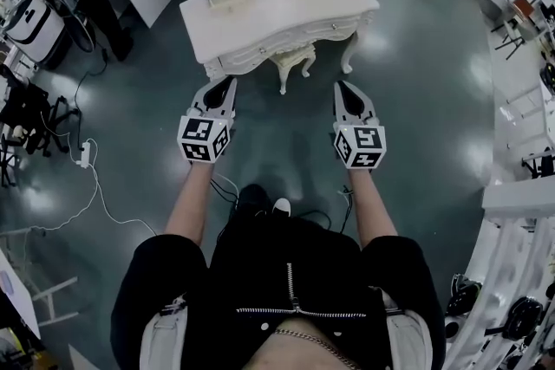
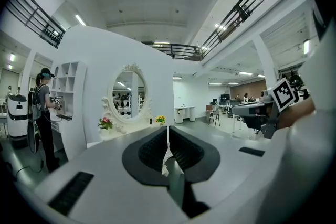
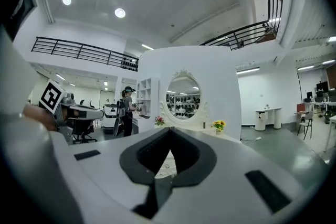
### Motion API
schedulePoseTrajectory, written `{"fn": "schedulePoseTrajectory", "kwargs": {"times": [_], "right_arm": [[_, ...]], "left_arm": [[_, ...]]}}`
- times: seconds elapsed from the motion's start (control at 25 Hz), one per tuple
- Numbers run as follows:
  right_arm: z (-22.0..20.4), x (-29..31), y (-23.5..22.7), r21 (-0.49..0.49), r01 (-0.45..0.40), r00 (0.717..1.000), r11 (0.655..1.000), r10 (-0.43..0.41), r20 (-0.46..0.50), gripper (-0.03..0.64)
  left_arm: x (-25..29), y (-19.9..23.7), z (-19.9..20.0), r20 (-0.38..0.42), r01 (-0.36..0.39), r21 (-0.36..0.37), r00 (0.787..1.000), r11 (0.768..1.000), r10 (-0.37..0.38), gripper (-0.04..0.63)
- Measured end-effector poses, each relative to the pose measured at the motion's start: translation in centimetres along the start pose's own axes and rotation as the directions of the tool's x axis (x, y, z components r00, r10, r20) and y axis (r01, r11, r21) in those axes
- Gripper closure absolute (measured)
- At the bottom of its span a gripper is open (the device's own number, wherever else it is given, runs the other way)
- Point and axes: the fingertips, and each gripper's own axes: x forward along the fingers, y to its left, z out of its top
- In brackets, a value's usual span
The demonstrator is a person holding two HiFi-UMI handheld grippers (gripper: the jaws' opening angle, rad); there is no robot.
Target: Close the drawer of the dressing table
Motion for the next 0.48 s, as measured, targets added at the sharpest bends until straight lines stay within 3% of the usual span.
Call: {"fn": "schedulePoseTrajectory", "kwargs": {"times": [0.48], "right_arm": [[0.0, 5.3, -2.2, 0.048, 0.004, 1.0, 0.999, -0.004, 0.002, 0.614]], "left_arm": [[5.2, 2.8, 0.4, 0.001, 0.001, -0.009, 1.0, 1.0, -0.001, 0.568]]}}
